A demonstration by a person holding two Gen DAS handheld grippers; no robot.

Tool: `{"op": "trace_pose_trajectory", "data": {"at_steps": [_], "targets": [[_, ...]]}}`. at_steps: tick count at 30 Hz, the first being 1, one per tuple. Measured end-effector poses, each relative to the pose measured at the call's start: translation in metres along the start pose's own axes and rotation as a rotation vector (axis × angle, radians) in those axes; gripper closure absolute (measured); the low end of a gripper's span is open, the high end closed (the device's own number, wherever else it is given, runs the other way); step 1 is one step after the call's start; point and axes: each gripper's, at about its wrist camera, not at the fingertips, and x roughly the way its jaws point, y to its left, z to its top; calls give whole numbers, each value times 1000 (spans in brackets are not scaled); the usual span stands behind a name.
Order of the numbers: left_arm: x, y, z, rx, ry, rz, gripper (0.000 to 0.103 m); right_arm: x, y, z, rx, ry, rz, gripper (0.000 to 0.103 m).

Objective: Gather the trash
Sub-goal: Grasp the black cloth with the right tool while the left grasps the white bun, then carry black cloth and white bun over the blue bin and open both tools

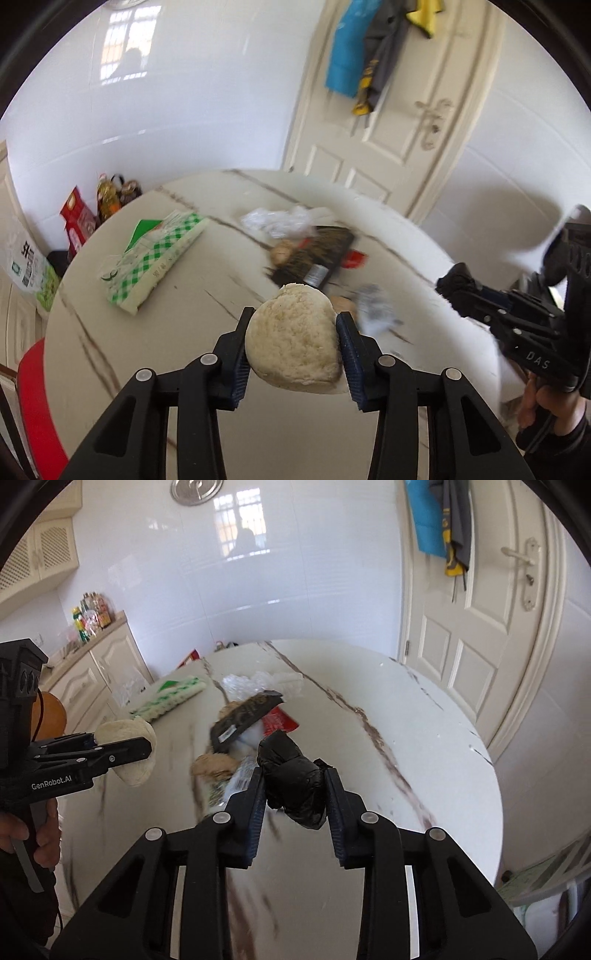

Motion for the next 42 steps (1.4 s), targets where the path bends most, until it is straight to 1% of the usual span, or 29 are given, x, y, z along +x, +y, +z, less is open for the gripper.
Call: {"op": "trace_pose_trajectory", "data": {"at_steps": [5,10,14,18,22,25,27,31,34,37,39,42], "targets": [[-40,-49,-29,48,-22,-67,64,-64,8,-34,16,-56,-6,74],[-64,-110,-57,126,-24,-150,64,-126,-5,-72,68,-100,-51,74],[-63,-161,-73,190,13,-223,64,-166,-33,-109,152,-123,-110,74],[-50,-220,-93,284,74,-307,64,-194,-65,-147,251,-123,-175,74],[-23,-272,-109,373,152,-359,64,-208,-97,-183,357,-117,-213,74],[6,-298,-120,416,226,-377,64,-210,-121,-207,424,-95,-244,74],[27,-313,-127,433,273,-375,64,-209,-136,-222,457,-73,-258,74],[77,-337,-135,466,358,-361,64,-196,-163,-248,524,-23,-259,73],[117,-354,-133,479,416,-354,64,-182,-182,-265,563,16,-256,73],[157,-371,-130,495,467,-335,64,-169,-198,-276,598,52,-252,73],[185,-383,-134,504,491,-328,64,-161,-207,-281,615,74,-253,73],[213,-392,-136,507,523,-318,62,-151,-220,-289,637,104,-253,73]]}}
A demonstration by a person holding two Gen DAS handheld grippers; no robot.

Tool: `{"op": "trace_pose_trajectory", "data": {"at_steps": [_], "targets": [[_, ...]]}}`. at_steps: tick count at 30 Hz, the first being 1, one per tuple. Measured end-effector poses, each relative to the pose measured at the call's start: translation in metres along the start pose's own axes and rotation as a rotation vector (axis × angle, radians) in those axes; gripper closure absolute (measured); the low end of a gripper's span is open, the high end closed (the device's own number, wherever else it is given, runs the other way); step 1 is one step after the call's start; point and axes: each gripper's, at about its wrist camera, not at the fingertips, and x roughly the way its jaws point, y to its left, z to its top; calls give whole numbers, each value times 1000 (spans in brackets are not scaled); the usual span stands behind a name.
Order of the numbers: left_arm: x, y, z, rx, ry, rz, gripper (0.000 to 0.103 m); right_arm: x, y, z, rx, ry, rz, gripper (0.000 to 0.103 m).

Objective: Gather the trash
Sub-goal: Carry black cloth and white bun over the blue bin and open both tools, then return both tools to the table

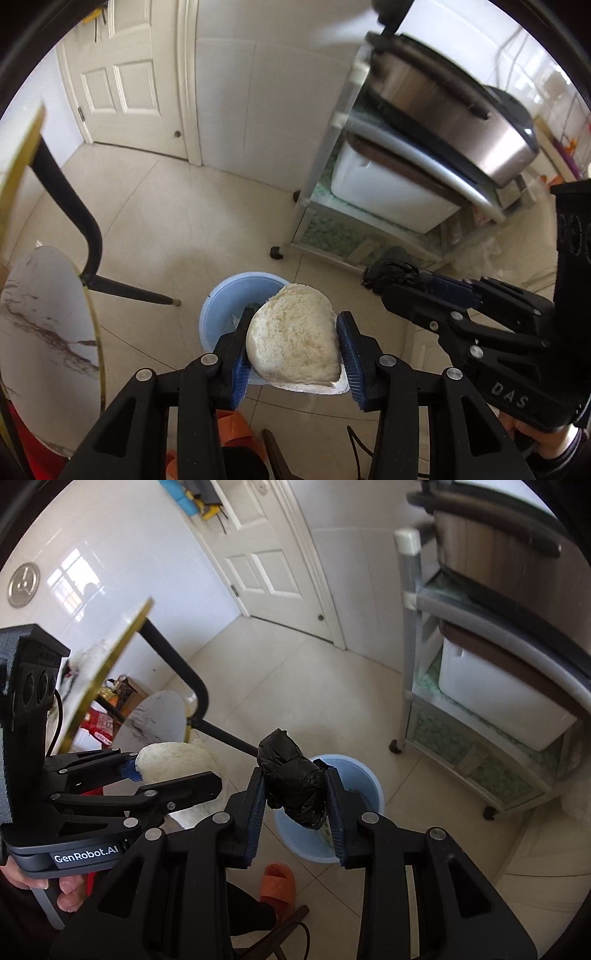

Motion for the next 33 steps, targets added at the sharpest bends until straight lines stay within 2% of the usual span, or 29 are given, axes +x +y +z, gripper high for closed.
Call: {"op": "trace_pose_trajectory", "data": {"at_steps": [3,5,7,12,13,14,18,22,24,28,31,33], "targets": [[20,3,11,12,18,10,58,14,-9,0,16,28,-5,73],[31,4,16,4,24,15,49,22,-13,-1,25,40,-8,73],[36,9,22,-7,28,15,45,29,-16,-2,36,51,-4,73],[35,13,18,-21,14,40,44,41,-12,0,41,59,12,73],[33,14,19,-26,8,43,43,43,-10,2,38,59,15,70],[26,16,12,-30,2,44,42,42,-7,3,34,54,17,64],[8,14,1,-41,-12,45,42,35,3,6,16,41,-20,61],[-19,4,-11,-36,-48,38,42,13,7,5,6,19,-42,51],[-39,0,-21,-21,-68,28,41,-1,10,3,2,-7,-50,45],[-84,-13,-44,10,-117,13,40,-31,21,0,-6,-57,-64,45],[-130,-21,-66,31,-192,3,39,-60,37,-4,-28,-105,-73,43],[-164,-20,-83,42,-251,6,34,-78,53,-7,-57,-140,-72,41]]}}
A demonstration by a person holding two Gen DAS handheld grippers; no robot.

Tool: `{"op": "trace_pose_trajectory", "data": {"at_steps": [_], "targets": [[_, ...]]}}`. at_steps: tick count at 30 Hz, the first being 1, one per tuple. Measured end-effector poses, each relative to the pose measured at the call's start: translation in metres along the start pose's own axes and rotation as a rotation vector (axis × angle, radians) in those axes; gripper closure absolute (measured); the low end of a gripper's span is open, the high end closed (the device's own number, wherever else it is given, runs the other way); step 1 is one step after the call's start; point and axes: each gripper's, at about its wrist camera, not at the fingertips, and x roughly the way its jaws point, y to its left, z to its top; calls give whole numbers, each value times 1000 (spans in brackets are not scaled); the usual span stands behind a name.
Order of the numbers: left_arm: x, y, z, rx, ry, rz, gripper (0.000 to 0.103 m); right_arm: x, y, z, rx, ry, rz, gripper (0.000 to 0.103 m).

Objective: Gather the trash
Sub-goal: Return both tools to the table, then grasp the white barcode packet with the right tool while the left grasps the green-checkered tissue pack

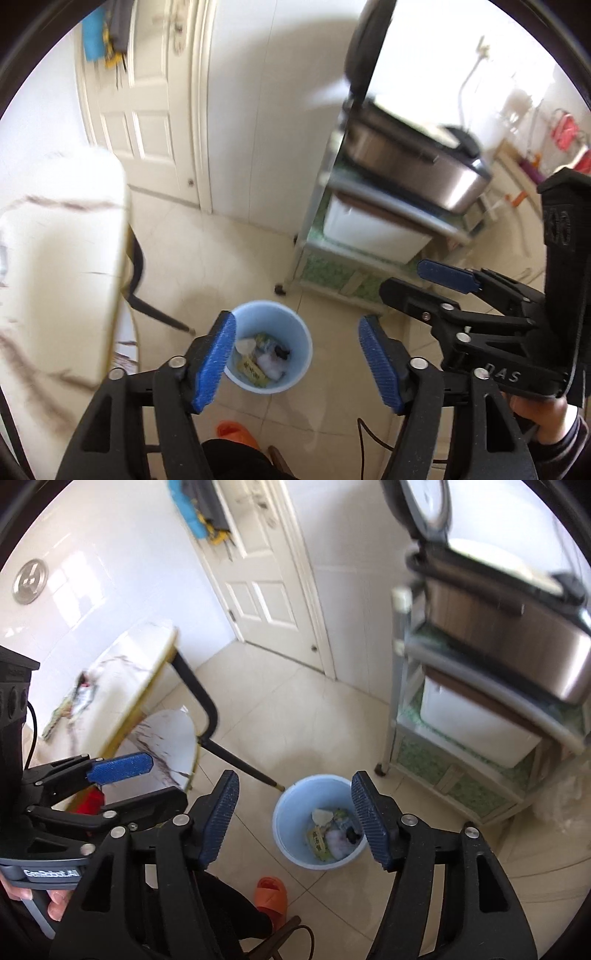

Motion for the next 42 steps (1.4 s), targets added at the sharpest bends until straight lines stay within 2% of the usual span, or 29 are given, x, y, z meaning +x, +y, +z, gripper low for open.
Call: {"op": "trace_pose_trajectory", "data": {"at_steps": [5,9,13,18,24,28,34,38,42], "targets": [[-90,14,-32,-16,-139,52,25,-42,50,4,-88,-89,27,38],[-150,42,-62,-65,-230,126,21,-57,105,12,-176,-131,75,35],[-205,91,-94,-150,-298,234,16,-56,166,19,-262,-146,132,34],[-244,165,-132,-258,-317,390,15,-41,236,27,-353,-133,179,29],[-261,256,-158,-412,-275,515,15,13,304,41,-432,-60,179,29],[-256,307,-169,-468,-227,555,15,65,332,54,-463,6,173,28],[-241,358,-150,-504,-177,579,14,139,365,82,-469,85,199,28],[-204,399,-122,-504,-122,643,13,177,382,95,-502,129,179,29],[-183,431,-102,-521,-92,633,13,201,386,99,-497,182,165,29]]}}
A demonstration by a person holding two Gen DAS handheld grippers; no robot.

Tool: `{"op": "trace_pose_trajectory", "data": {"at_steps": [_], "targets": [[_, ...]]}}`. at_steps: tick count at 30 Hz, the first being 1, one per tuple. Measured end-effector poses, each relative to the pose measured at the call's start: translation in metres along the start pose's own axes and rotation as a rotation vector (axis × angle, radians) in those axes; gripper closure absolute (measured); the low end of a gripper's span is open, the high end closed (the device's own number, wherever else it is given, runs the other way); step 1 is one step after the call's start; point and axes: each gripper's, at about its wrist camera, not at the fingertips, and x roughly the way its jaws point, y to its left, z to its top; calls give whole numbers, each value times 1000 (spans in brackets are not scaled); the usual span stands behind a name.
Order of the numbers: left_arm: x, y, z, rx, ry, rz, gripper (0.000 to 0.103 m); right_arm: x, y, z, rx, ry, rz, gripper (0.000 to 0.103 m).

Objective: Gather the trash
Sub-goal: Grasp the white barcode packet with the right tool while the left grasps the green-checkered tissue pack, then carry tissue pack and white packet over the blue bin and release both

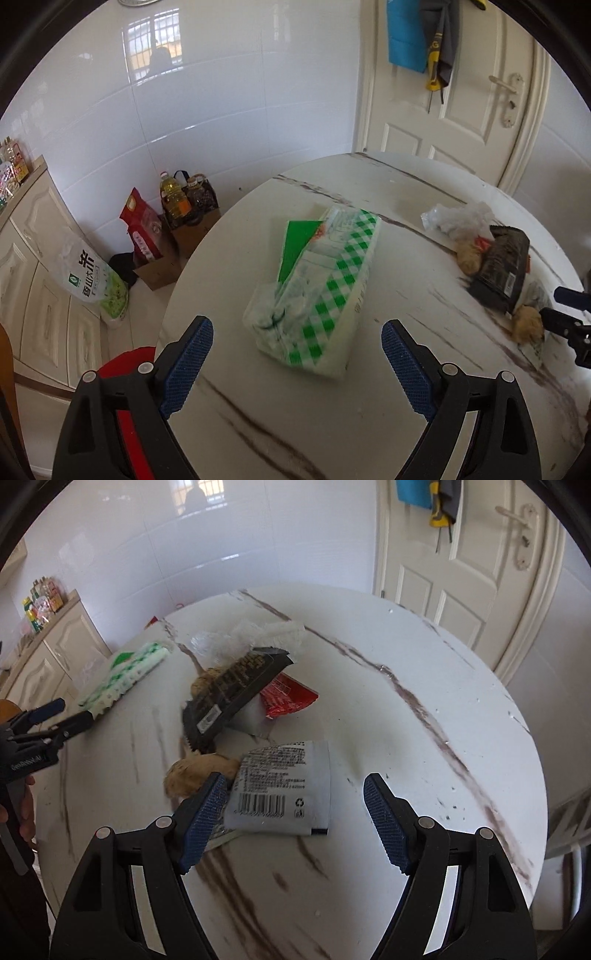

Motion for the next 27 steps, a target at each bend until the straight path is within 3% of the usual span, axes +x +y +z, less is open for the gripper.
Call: {"op": "trace_pose_trajectory", "data": {"at_steps": [6,10,14,15,16,18,19,20,27], "targets": [[34,-3,26,4,34,-1,13,5,-10,5,14,30,46,33],[52,-3,35,8,51,-7,13,6,-12,6,-3,26,41,48],[70,-6,44,14,66,-4,12,7,-9,6,-27,16,33,50],[72,-7,46,8,62,-12,13,7,-7,6,-41,13,25,54],[75,-7,49,2,66,-17,13,7,-5,5,-54,9,20,65],[80,-9,53,2,63,-28,15,7,-1,5,-80,6,10,79],[81,-10,54,9,55,-38,21,7,-1,5,-80,5,14,84],[79,-11,53,17,52,-45,31,6,-2,4,-81,6,15,84],[69,-14,41,8,34,-64,41,-7,-12,-4,-65,-21,46,86]]}}
